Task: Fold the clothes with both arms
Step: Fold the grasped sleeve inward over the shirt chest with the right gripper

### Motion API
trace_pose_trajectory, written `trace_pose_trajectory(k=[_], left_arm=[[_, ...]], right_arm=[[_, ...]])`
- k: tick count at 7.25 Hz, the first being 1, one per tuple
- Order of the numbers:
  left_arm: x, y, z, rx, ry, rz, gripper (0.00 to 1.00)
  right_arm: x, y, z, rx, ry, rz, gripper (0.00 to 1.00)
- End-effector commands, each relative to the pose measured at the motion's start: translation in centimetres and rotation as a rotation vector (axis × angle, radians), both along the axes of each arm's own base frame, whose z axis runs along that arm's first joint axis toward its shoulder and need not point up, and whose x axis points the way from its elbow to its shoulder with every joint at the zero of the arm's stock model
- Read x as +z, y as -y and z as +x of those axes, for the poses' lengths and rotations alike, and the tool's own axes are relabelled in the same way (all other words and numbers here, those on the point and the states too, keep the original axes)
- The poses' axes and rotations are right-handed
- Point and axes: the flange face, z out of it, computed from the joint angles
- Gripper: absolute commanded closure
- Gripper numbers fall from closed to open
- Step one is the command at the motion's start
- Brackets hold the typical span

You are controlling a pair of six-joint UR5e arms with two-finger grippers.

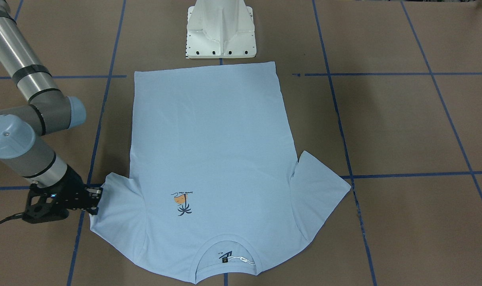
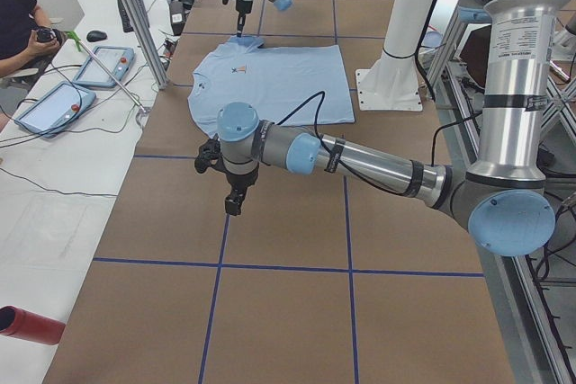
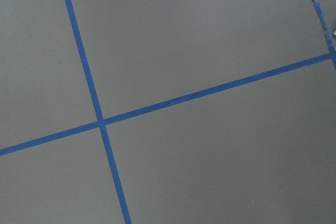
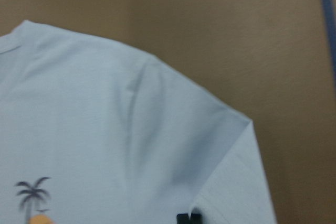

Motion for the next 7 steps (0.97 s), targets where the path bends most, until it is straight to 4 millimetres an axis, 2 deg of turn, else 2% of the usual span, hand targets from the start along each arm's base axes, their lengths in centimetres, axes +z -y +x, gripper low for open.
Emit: trace_pose_trajectory(k=[1, 2, 3, 4, 5, 6, 7], left_arm=[[-0.1, 0.3, 0.1, -0.004, -0.007, 0.006, 0.0], [-0.2, 0.2, 0.1, -0.006, -0.01, 0.01, 0.0], [-0.5, 0.2, 0.2, -0.002, -0.025, 0.013, 0.0], [-0.5, 0.3, 0.4, 0.004, -0.038, 0.014, 0.0], [-1.7, 0.8, 0.5, -0.006, -0.048, 0.066, 0.0], [-3.3, 1.8, 1.6, -0.06, -0.078, 0.064, 0.0], [-4.8, 2.2, 5.4, -0.074, -0.12, 0.056, 0.0]], right_arm=[[-7.4, -1.8, -8.9, 0.063, 0.057, -0.073, 1.0], [-8.3, -1.1, -11.2, 0.067, 0.04, -0.075, 1.0], [-8.5, -0.8, -11.6, 0.069, 0.035, -0.076, 1.0], [-8.7, -1.0, -12.0, 0.069, 0.03, -0.064, 0.01], [-9.1, -1.1, -12.0, 0.07, 0.035, -0.059, 0.0], [-10.5, -1.7, -11.3, 0.069, 0.063, -0.054, 0.0], [-10.2, -3.1, -9.5, 0.07, 0.084, -0.036, 0.0]])
